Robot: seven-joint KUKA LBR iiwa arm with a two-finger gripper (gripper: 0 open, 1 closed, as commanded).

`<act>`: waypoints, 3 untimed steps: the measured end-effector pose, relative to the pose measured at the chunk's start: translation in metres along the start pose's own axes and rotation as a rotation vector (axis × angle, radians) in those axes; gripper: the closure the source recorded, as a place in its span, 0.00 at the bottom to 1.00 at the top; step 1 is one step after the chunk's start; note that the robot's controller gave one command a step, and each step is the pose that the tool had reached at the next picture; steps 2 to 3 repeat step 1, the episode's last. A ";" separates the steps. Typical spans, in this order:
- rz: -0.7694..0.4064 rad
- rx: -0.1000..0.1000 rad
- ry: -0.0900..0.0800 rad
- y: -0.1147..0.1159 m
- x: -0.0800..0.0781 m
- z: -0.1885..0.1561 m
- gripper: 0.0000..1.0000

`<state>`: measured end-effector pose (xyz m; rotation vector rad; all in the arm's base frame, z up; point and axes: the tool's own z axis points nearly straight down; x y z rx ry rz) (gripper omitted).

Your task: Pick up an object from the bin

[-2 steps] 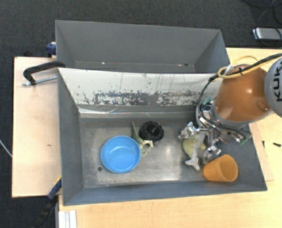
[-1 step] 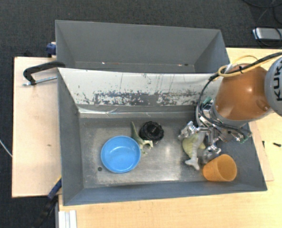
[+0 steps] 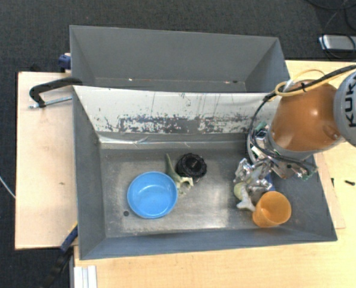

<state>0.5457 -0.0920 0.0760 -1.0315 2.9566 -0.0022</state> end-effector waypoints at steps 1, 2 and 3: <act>0.002 0.005 -0.002 -0.002 -0.004 -0.076 1.00; 0.002 0.005 -0.002 -0.002 -0.004 -0.076 1.00; 0.002 0.005 -0.002 -0.002 -0.004 -0.076 1.00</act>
Offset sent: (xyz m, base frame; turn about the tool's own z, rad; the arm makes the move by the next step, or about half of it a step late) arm 0.0002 0.0001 0.0702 0.0000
